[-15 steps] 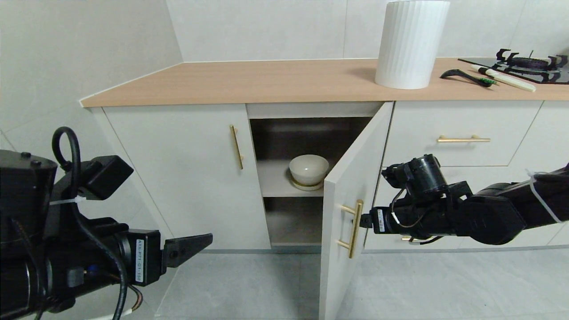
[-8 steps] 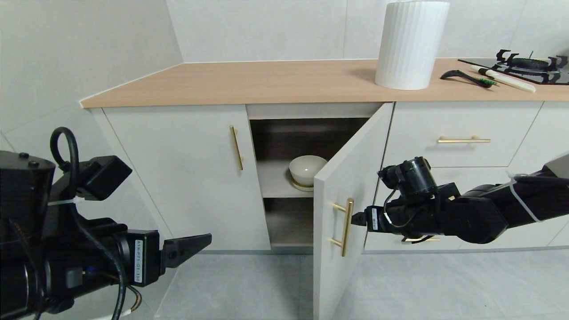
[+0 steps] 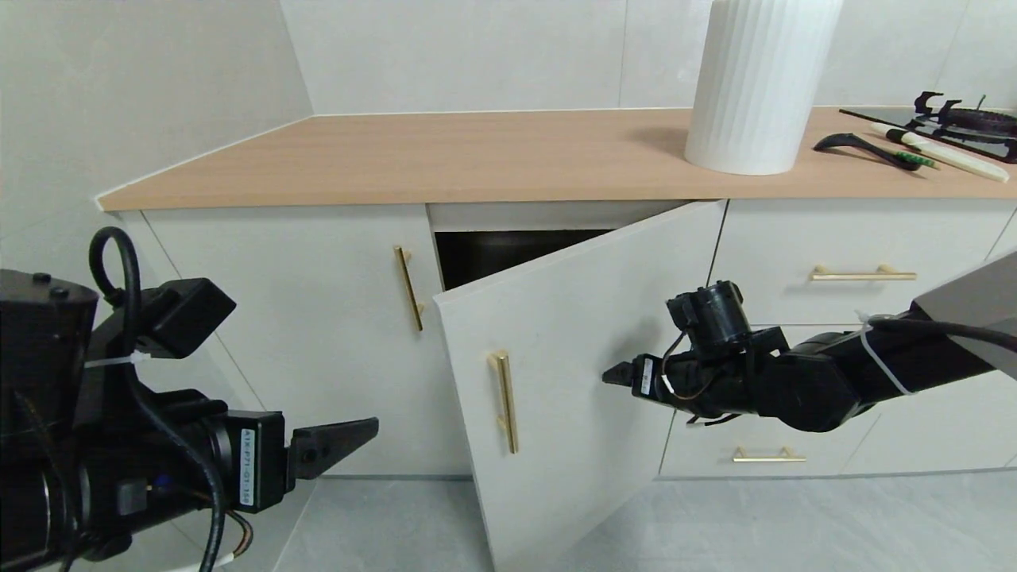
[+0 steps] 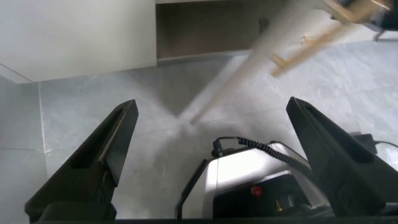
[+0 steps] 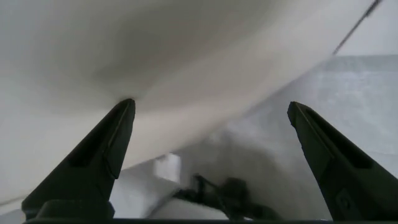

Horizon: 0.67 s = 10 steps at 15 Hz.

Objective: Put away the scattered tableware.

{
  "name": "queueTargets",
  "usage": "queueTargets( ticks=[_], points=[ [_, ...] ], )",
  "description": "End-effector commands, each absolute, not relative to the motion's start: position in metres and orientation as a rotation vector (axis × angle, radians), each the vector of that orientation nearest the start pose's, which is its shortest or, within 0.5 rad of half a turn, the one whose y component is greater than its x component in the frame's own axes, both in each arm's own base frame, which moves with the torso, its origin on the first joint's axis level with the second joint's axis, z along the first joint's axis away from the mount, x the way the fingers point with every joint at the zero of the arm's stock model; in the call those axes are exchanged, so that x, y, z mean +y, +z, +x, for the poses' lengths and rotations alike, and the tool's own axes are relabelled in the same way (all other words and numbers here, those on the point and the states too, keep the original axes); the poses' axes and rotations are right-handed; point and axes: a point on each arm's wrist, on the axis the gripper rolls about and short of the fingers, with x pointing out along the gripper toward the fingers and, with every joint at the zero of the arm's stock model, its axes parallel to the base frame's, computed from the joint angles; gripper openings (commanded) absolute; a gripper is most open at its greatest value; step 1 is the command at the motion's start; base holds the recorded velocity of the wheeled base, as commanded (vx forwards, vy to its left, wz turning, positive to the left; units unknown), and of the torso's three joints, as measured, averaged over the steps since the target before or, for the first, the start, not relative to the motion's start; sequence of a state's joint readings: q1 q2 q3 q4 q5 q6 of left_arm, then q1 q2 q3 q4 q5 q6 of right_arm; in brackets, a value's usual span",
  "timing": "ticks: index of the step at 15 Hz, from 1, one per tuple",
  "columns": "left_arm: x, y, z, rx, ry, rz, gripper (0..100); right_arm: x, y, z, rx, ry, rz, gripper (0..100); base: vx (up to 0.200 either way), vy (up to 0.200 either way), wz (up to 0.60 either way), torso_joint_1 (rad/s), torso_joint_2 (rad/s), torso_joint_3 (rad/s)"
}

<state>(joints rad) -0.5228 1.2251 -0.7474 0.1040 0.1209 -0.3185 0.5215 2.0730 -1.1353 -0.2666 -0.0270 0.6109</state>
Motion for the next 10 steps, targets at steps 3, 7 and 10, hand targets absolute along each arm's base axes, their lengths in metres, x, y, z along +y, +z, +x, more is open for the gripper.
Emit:
queueTargets(
  ticks=[3,7,10],
  points=[
    [-0.084,0.213,0.151,0.608,-0.297,-0.122,100,0.201,0.107,0.355,0.714,0.188,0.519,100,0.000,0.000,0.00,0.000,0.00,0.000],
    [-0.084,0.213,0.152,0.610,-0.297,-0.121,100,0.206,0.111,0.370,0.658,0.113,0.616,100,0.000,0.000,0.00,0.000,0.00,0.000],
    [-0.084,0.213,0.152,0.610,-0.297,-0.121,100,0.209,0.109,0.378,0.646,0.087,0.670,100,0.000,0.000,0.00,0.000,0.00,0.000]
  ],
)
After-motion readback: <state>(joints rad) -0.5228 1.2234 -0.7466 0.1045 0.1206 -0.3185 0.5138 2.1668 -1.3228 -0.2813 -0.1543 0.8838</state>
